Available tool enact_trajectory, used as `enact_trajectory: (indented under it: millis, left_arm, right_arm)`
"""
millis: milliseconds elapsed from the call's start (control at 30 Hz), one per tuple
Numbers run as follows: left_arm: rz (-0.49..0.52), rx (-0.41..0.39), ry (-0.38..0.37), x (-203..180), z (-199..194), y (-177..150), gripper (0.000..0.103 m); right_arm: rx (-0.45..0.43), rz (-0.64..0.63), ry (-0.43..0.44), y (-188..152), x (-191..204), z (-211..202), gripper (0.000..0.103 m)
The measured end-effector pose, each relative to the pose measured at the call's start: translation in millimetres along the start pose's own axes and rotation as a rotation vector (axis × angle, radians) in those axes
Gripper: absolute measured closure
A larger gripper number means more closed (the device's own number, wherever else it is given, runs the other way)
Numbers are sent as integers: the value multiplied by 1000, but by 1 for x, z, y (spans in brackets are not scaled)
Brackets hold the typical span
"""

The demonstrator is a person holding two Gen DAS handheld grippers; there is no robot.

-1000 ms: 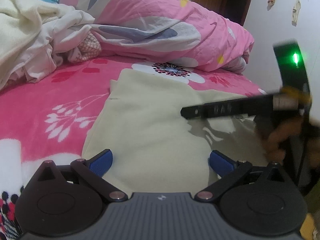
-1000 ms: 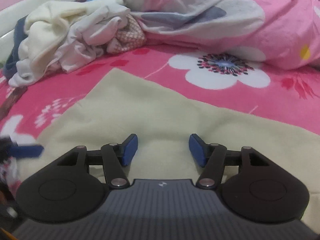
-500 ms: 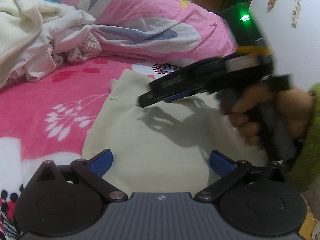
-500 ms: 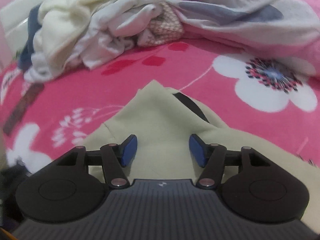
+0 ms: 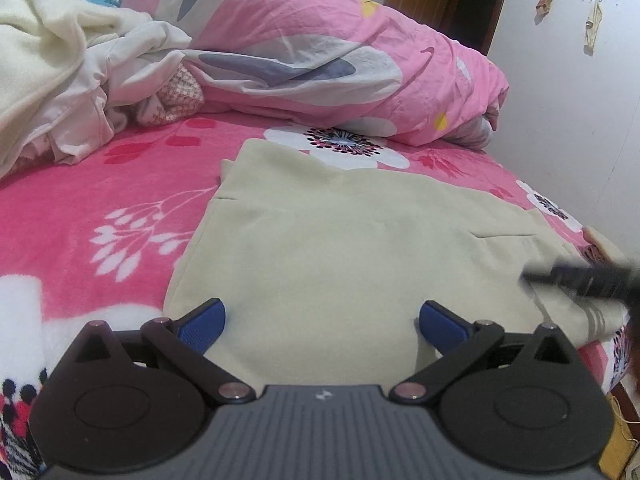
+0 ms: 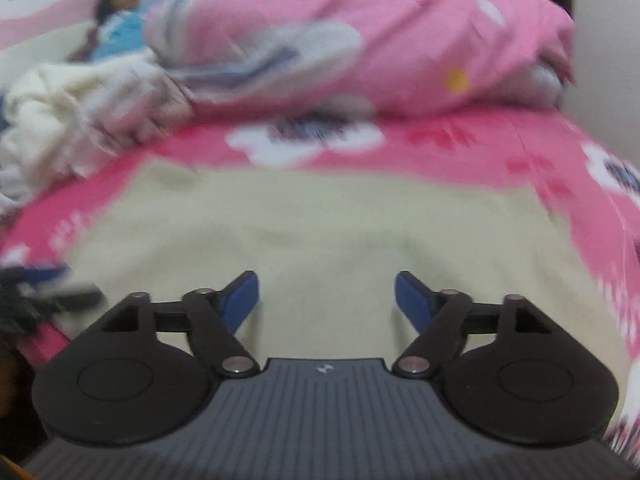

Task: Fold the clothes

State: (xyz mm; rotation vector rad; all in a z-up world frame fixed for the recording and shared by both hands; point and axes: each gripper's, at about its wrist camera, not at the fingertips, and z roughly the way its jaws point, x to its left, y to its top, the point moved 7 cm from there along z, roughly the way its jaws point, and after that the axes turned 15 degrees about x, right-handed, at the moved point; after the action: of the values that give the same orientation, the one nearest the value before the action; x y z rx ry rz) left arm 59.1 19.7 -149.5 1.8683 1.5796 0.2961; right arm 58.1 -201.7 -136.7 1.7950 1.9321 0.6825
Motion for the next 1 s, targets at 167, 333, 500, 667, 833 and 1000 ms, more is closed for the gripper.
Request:
enact_trajectory:
  millis: [167,333,500,667,833,1000]
  left_arm:
    - [4,-1,5,0,-1,-1,0]
    - [2,-1,7,0,-1,-1,0]
    - [7,-1,10,0,-2,-2,0]
    - [11,0,17,1,-1,-1,0]
    - [15,1,24,-1,0,-2,0]
    - [16,0,26,-1,1,-2,0]
  right_arm:
    - [-56,8,-45,-13,0,8,18]
    - [-102,9,-41,-8,4,-5,17]
    - [-88,41,-63,-23,-7,-6,17]
    - [-174,94,-80,-24,-23,-29,12]
    - [-125,32,-95,-38,-25,4,1]
    - [-137,49,-95,-30,-20,-2,2]
